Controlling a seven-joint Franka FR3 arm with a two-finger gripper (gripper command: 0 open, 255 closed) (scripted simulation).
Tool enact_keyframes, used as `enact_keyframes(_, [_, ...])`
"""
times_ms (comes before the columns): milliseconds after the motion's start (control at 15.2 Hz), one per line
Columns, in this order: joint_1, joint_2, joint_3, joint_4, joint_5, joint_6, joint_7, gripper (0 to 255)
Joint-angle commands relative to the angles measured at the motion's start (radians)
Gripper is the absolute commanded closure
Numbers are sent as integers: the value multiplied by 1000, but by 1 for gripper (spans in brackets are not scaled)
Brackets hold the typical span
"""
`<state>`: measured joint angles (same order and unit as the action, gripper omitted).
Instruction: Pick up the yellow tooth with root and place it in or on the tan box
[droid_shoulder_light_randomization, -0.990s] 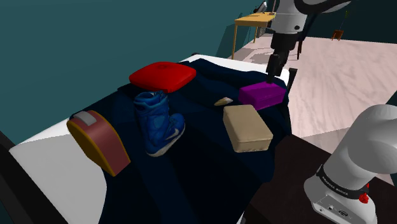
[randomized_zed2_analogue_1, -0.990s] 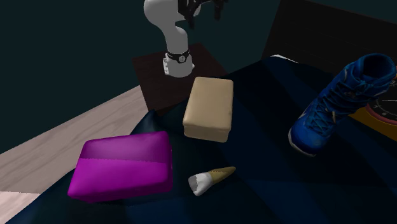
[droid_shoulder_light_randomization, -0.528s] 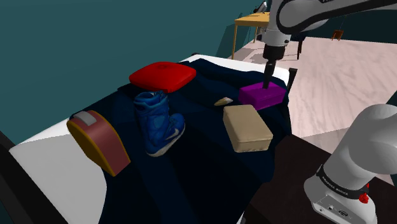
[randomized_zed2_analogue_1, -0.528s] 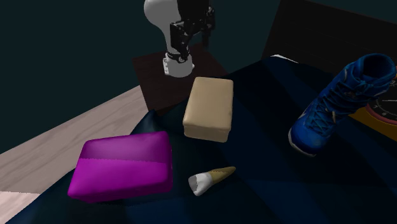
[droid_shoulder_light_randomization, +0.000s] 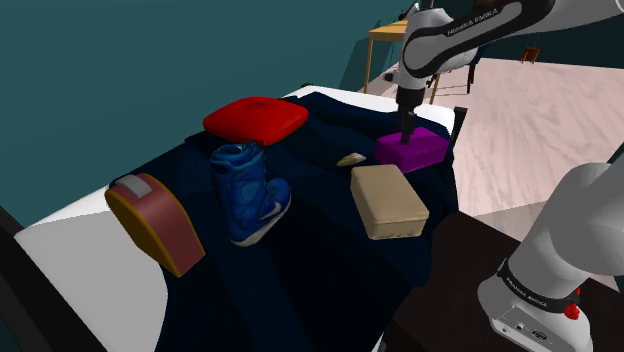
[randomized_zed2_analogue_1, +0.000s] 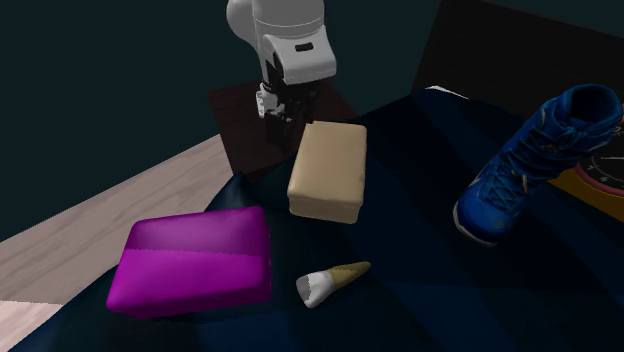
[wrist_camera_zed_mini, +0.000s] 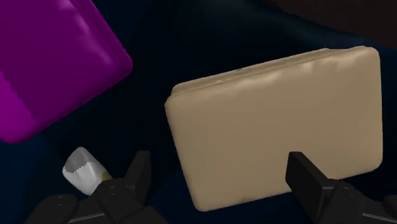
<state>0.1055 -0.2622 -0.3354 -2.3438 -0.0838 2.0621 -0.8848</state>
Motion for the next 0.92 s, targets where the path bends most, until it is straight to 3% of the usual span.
enact_keyframes(0, [15, 83, -23, 41, 18, 42, -101, 0])
enact_keyframes(396, [26, 337, -50, 194, 115, 133, -394, 0])
enact_keyframes(858, [-19, 619, 5, 426, 216, 177, -684, 0])
